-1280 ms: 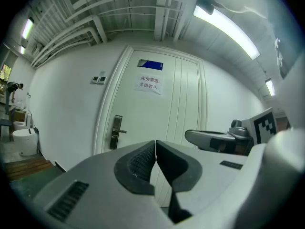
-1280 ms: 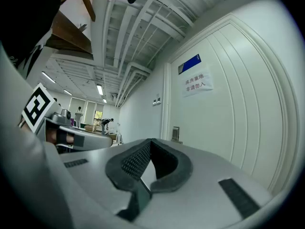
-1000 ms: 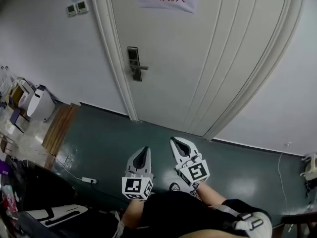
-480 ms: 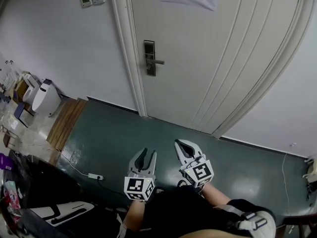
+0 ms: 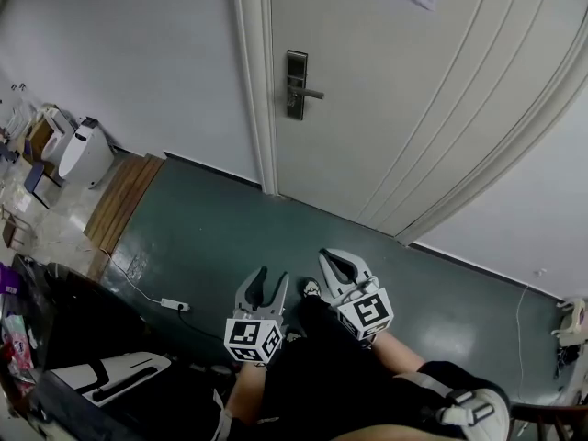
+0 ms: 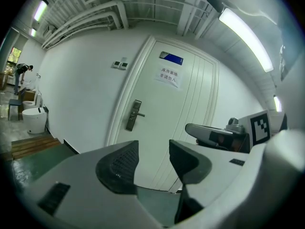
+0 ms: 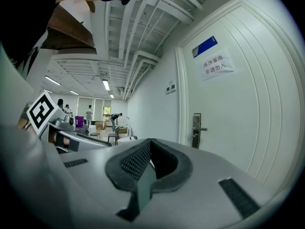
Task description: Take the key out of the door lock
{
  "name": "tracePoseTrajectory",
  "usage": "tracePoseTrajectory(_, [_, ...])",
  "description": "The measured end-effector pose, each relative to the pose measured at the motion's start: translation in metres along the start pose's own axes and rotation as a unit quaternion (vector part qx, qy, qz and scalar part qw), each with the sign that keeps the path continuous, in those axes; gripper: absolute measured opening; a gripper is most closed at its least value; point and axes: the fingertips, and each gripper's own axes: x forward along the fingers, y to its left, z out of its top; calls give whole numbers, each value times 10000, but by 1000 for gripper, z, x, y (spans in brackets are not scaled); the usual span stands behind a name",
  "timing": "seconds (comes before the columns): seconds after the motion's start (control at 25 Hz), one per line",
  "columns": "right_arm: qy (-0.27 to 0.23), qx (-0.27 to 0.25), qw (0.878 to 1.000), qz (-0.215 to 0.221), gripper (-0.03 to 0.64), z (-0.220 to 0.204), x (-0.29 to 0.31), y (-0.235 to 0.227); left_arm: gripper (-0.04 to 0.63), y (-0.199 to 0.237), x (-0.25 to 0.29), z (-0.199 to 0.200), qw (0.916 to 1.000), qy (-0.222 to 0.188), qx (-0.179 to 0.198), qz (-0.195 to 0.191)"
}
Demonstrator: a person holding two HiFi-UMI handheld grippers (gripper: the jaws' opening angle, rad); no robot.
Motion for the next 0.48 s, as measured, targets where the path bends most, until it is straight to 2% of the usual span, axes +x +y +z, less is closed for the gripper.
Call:
tracePoseTrajectory(0.16, [103, -8, 9999, 4, 8, -8, 15, -9, 186, 13, 14, 3, 10000, -1, -45, -1])
tracePoseTrajectory(0.48, [-108, 41, 9999, 23, 8, 3, 77, -55, 186, 44, 70, 36, 9997, -224, 27, 7])
